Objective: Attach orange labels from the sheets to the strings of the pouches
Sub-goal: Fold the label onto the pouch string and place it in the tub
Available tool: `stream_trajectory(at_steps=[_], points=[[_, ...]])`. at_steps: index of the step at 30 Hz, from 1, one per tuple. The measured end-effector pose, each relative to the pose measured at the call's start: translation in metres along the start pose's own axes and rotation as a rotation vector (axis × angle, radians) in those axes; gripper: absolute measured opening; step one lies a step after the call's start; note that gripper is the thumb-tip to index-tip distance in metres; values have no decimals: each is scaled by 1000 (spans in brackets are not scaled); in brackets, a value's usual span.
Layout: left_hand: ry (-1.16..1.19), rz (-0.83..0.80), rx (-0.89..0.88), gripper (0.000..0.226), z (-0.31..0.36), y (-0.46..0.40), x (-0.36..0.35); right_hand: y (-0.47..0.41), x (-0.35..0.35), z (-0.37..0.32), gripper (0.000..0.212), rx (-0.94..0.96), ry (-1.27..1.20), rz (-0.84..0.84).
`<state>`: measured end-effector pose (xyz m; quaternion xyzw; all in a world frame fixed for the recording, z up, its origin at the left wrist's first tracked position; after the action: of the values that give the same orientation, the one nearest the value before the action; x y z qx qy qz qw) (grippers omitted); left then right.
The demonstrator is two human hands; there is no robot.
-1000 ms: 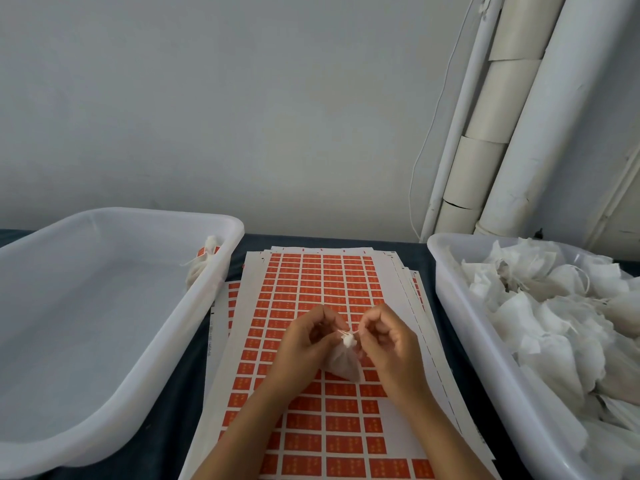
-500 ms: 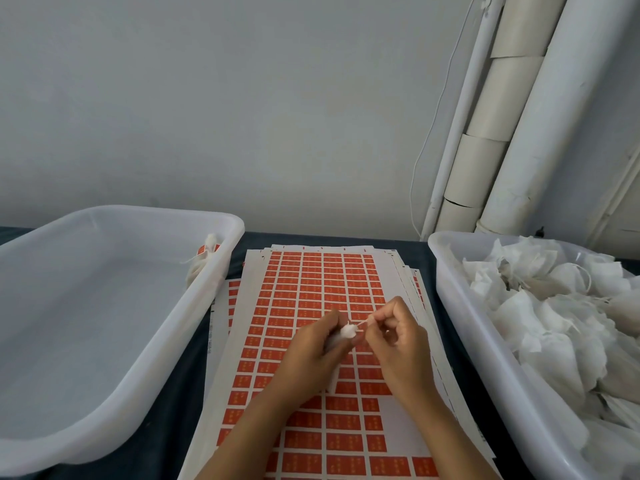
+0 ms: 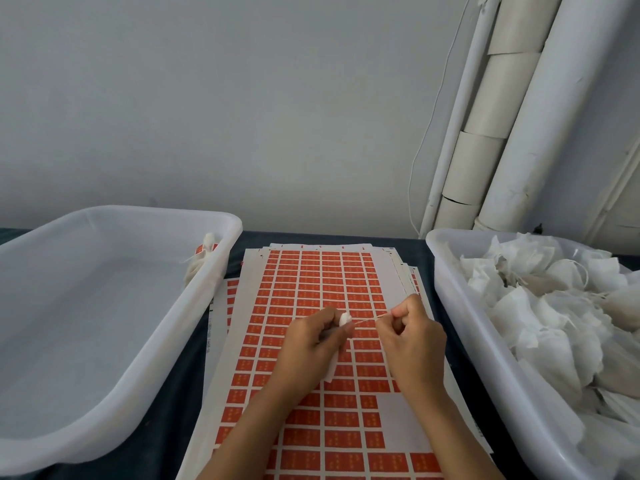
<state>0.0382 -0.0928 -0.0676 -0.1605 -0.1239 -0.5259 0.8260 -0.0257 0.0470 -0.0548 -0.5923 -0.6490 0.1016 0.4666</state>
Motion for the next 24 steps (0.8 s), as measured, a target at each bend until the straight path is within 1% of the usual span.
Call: stream_trajectory(at_steps=[4, 5, 8, 12, 15, 17, 21, 24], points=[[57, -34, 49, 22, 1, 2, -2, -3, 0, 5, 15, -48, -25, -34], [66, -37, 68, 23, 0, 2, -2, -5, 1, 7, 15, -60, -55, -82], [67, -40, 130, 24, -5, 1, -1, -11, 6, 13, 14, -73, -128, -297], [21, -69, 152, 23, -8, -1, -2, -3, 22, 22, 9, -60, 54, -580], [-68, -96, 140, 23, -10, -2, -5, 11, 37, 19, 6, 10, 174, -706], [-95, -113, 130, 24, -12, -2, -6, 18, 46, 13, 11, 47, 221, -758], [-118, -125, 102, 25, -12, -2, -8, 26, 57, 6, 19, 61, 244, -794], [-125, -128, 82, 23, -13, -2, -9, 29, 57, 5, 27, 151, 281, -858]])
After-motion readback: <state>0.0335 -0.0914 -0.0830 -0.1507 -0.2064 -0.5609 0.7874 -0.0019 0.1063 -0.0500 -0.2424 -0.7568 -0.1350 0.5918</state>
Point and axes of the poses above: each hand's wrist, its own y-axis away from the middle knuckle, its own x-axis out of the back of the hand, z = x × y, the point moved 3 cm from there along -y, towards the middle knuckle, and after that the axes turned 14 degrees about x, right-handed, at the moved point
